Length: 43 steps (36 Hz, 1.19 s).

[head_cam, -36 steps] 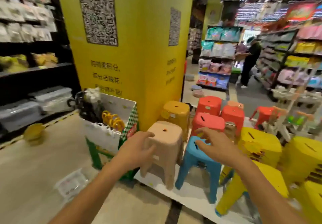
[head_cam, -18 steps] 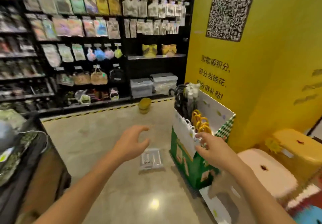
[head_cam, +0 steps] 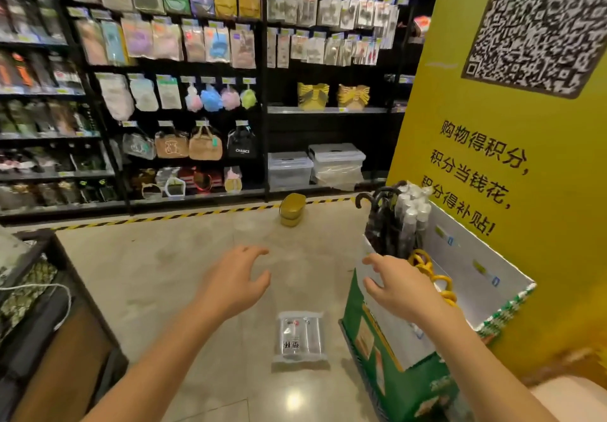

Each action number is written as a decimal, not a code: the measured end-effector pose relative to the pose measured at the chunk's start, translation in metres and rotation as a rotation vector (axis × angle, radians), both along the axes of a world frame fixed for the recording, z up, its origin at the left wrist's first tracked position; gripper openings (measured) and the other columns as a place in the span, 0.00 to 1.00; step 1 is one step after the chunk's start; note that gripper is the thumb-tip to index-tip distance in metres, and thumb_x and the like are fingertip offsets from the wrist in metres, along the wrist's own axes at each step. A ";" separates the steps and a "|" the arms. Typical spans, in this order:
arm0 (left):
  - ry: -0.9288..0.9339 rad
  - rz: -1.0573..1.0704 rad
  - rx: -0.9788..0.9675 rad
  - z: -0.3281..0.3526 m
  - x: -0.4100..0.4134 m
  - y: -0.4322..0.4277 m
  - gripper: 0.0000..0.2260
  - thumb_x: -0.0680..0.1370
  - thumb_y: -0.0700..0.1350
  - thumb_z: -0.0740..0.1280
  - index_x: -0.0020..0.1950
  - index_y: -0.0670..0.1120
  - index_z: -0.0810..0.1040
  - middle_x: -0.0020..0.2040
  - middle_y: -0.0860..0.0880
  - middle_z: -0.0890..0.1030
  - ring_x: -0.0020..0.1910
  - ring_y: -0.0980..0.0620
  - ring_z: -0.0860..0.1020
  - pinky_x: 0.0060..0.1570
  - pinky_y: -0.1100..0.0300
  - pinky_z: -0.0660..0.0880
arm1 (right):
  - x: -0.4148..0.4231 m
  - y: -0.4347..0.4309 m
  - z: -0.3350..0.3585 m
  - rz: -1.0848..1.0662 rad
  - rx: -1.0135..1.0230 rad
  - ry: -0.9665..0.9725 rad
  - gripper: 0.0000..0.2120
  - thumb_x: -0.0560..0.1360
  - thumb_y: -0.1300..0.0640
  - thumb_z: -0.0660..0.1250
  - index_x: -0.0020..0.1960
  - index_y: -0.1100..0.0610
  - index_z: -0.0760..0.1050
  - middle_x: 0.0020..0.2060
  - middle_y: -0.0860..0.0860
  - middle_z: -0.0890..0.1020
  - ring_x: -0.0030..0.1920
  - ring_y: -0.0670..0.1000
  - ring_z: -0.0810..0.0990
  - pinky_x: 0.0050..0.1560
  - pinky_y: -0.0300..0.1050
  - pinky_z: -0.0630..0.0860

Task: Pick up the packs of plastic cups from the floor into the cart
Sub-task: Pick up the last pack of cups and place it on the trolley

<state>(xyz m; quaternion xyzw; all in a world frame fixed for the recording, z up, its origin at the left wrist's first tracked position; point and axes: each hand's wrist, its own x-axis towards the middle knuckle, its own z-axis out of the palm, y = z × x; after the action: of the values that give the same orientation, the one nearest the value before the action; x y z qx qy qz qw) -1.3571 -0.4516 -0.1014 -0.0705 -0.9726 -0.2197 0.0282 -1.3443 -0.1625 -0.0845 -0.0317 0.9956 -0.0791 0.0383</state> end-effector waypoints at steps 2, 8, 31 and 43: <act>-0.015 -0.013 -0.002 -0.003 -0.034 -0.005 0.22 0.78 0.56 0.63 0.71 0.57 0.68 0.70 0.54 0.72 0.68 0.52 0.70 0.65 0.52 0.70 | -0.031 -0.007 -0.001 -0.010 0.021 0.004 0.22 0.84 0.46 0.60 0.77 0.48 0.66 0.67 0.50 0.79 0.64 0.52 0.81 0.58 0.51 0.82; -0.035 -0.032 -0.018 -0.016 -0.131 -0.014 0.22 0.77 0.57 0.63 0.71 0.57 0.68 0.70 0.55 0.72 0.67 0.53 0.71 0.65 0.51 0.72 | -0.116 -0.013 -0.011 -0.039 0.068 -0.008 0.22 0.84 0.45 0.58 0.76 0.47 0.66 0.62 0.49 0.80 0.60 0.52 0.81 0.50 0.49 0.81; -0.361 0.142 0.228 -0.291 -0.443 0.050 0.23 0.79 0.48 0.64 0.74 0.49 0.67 0.71 0.49 0.70 0.69 0.51 0.69 0.62 0.64 0.61 | -0.480 0.030 -0.334 -0.048 -0.201 -0.412 0.24 0.83 0.49 0.63 0.77 0.52 0.66 0.67 0.58 0.79 0.65 0.59 0.80 0.61 0.58 0.80; -0.595 0.158 0.201 -0.621 -0.525 0.045 0.24 0.78 0.46 0.65 0.74 0.47 0.67 0.70 0.46 0.71 0.68 0.49 0.70 0.68 0.57 0.66 | -0.539 0.047 -0.663 -0.133 -0.203 -0.665 0.26 0.84 0.52 0.61 0.80 0.52 0.62 0.67 0.62 0.77 0.65 0.63 0.79 0.62 0.59 0.78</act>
<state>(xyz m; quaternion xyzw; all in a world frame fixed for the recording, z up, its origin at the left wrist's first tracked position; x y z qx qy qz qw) -1.8818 -0.4065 -0.7221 0.0754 -0.9140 -0.3230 -0.2335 -1.8829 -0.1152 -0.7474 0.0572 0.9155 -0.1861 0.3520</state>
